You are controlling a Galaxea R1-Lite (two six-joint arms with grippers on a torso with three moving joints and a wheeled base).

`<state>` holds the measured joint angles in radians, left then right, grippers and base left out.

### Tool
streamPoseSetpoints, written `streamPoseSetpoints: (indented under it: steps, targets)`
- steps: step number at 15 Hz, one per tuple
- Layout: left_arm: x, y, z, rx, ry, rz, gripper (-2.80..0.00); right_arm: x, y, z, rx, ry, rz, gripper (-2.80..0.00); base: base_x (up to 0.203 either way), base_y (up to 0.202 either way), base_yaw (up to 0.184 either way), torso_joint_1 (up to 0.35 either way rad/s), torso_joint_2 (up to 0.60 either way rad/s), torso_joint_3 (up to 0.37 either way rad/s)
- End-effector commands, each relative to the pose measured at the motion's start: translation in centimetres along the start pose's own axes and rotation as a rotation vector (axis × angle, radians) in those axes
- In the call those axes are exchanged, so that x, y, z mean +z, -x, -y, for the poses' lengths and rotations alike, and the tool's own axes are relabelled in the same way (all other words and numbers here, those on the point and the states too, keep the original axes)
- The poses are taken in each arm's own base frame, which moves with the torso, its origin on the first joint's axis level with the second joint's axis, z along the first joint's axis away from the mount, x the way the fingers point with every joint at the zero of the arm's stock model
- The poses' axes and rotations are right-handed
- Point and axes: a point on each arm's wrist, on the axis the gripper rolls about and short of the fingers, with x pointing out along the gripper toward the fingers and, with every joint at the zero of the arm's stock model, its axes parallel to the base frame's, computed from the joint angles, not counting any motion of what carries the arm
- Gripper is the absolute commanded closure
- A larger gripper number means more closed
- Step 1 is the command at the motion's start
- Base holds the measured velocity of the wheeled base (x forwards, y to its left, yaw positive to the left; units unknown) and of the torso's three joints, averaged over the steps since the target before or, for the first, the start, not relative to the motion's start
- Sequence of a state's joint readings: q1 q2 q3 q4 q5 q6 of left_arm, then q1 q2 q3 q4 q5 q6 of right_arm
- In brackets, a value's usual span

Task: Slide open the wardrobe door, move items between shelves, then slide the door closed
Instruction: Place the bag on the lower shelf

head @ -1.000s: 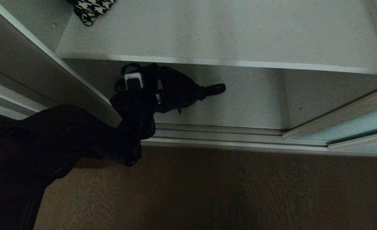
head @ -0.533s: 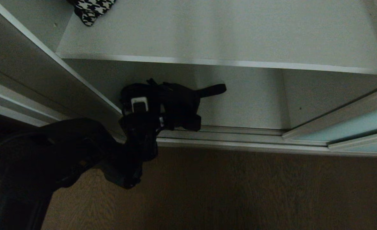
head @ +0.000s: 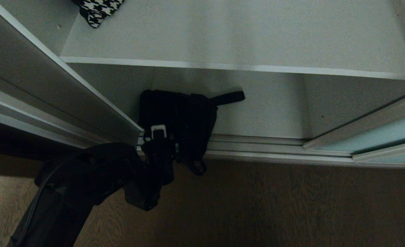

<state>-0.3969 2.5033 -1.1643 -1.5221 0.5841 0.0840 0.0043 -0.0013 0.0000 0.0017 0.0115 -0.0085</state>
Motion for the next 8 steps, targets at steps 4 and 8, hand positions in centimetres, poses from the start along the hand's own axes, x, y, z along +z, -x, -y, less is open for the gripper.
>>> streamPoseSetpoints:
  steps: [4, 8]
  targets:
    - [-0.9, -2.9, -0.8, 0.051, 0.015, 0.031, 0.0, 0.0, 0.0, 0.0, 0.001, 0.001, -0.001, 0.0, 0.0, 0.0, 0.0, 0.0, 0.0, 0.0]
    - [-0.3, -7.8, 0.0, 0.091, 0.061, 0.1, 0.0, 0.0, 0.0, 0.0, 0.001, 0.001, 0.0, 0.0, 0.0, 0.0, 0.0, 0.0, 0.0, 0.0]
